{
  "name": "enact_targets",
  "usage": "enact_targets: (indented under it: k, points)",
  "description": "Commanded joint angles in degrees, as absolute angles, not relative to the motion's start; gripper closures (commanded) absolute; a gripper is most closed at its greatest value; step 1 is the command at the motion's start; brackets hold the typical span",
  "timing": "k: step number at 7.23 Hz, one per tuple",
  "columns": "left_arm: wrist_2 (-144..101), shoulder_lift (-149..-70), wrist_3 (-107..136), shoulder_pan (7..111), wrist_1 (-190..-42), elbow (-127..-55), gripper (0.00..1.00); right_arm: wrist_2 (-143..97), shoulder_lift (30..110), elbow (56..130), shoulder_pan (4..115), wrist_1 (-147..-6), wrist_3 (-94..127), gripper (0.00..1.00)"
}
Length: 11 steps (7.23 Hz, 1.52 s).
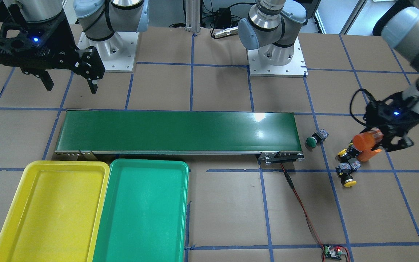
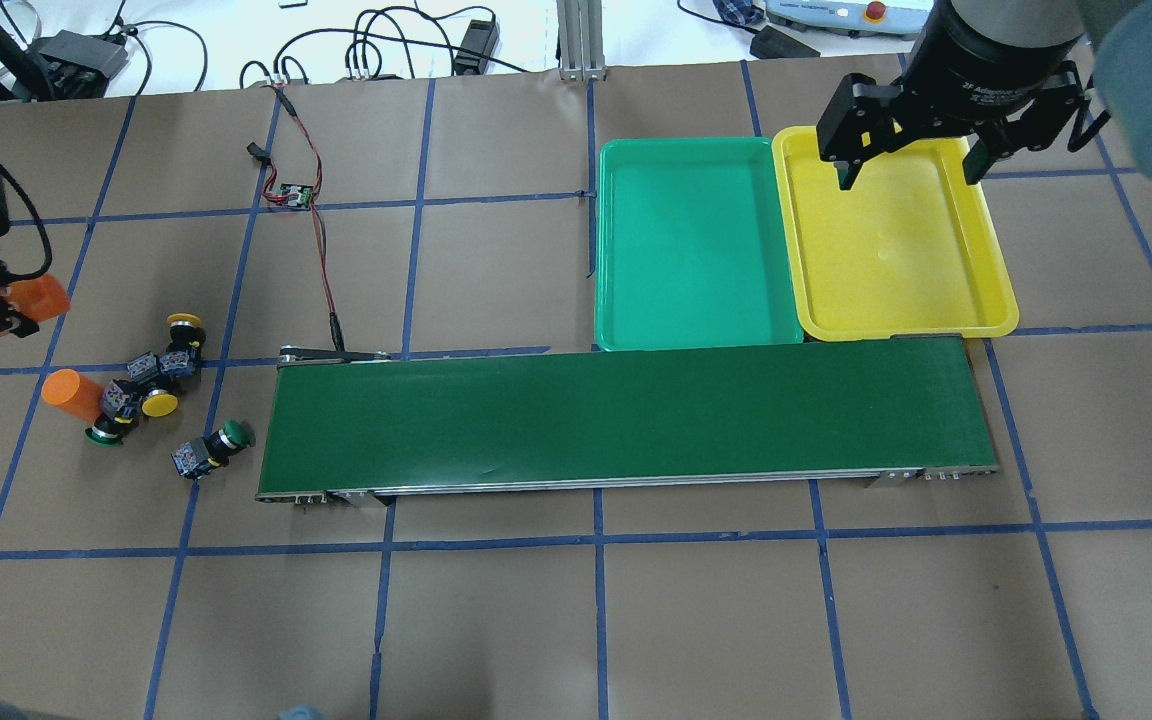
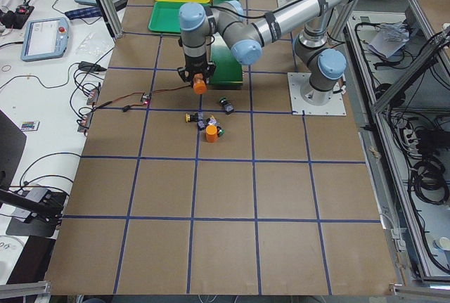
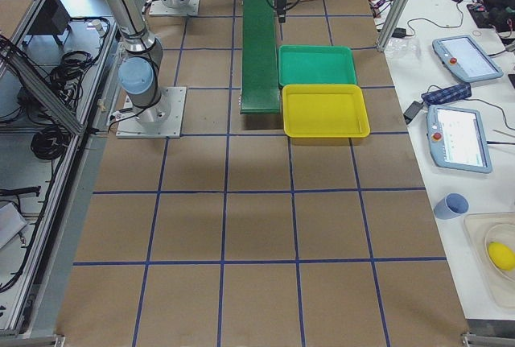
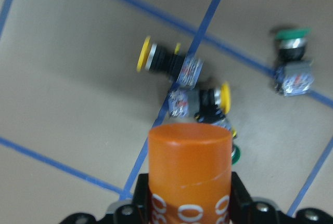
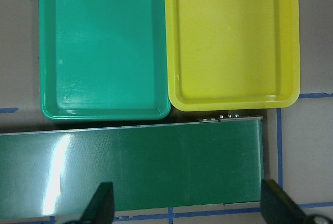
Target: Sort buttons by color to trays
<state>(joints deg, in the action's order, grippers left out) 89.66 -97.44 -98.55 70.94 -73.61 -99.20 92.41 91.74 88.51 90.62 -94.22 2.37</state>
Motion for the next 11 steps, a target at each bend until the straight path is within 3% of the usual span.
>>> enact_targets:
  k: [1, 3, 9, 10, 11]
  points:
    - [89.47, -93.62, -97.91, 81.1, -68.51, -108.92, 1.0, 92.46, 91.76, 88.51, 90.62, -94.22, 2.29, 0.0]
    - [89.99, -92.99, -96.86, 86.36, -53.4, -119.49, 1.0, 92.37, 91.76, 88.51, 90.62, -94.22, 2.46, 0.0]
    - [90.17, -90.63, -92.11, 89.3, -53.44, -123.58, 0.96, 92.29, 91.76, 88.42, 90.53, -94.22, 2.29, 0.0]
    - [90.26, -92.36, -89.06, 89.3, -53.52, -123.84, 0.19, 92.29, 91.76, 88.42, 90.53, -94.13, 2.2, 0.0]
    - [90.44, -93.07, -80.94, 89.3, -53.53, -124.01, 0.0, 92.37, 91.76, 88.42, 90.53, -94.13, 2.2, 0.0]
